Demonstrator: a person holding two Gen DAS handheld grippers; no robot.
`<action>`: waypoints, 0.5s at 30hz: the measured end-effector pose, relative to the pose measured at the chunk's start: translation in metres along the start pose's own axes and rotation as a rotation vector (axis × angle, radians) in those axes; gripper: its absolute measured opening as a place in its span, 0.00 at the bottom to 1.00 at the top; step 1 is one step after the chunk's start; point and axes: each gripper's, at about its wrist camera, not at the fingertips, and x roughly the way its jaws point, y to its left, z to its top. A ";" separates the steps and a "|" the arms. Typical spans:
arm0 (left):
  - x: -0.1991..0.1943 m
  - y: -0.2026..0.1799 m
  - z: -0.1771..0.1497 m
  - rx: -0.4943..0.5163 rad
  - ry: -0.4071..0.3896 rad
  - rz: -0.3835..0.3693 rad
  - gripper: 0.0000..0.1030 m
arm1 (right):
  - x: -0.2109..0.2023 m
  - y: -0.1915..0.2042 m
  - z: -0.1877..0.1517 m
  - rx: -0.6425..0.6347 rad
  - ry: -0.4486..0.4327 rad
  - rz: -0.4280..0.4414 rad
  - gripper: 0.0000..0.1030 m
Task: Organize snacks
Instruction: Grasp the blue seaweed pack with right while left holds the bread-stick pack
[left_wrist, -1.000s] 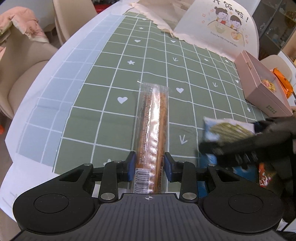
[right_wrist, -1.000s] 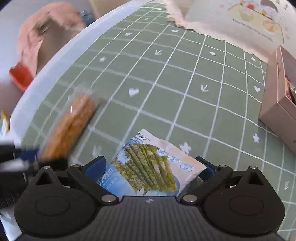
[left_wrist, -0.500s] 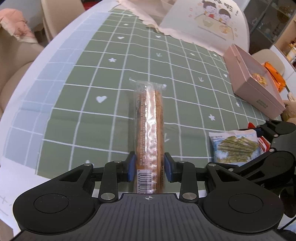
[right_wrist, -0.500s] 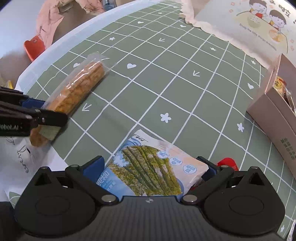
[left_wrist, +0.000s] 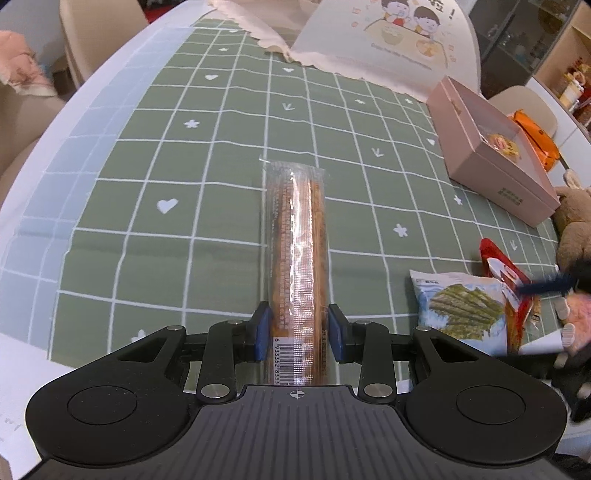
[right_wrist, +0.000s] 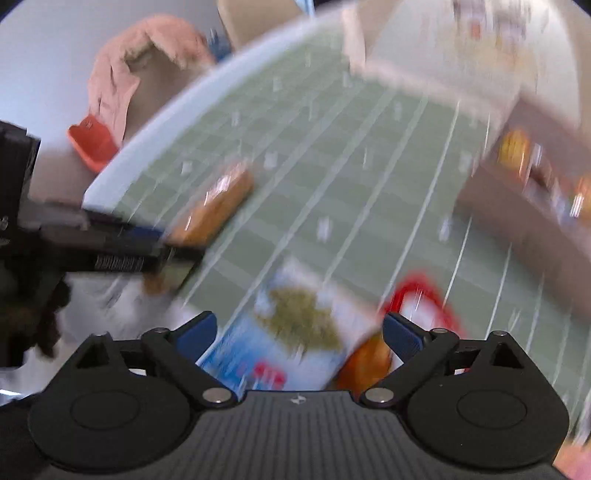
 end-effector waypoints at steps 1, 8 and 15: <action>0.001 -0.001 0.000 0.003 0.000 -0.002 0.36 | 0.004 -0.004 -0.004 0.028 0.048 0.045 0.72; 0.002 -0.001 0.002 -0.002 -0.001 -0.013 0.36 | 0.024 -0.010 -0.004 0.107 0.089 0.037 0.69; -0.001 0.003 -0.002 -0.012 0.007 -0.016 0.35 | 0.037 0.004 0.016 0.152 0.020 -0.051 0.83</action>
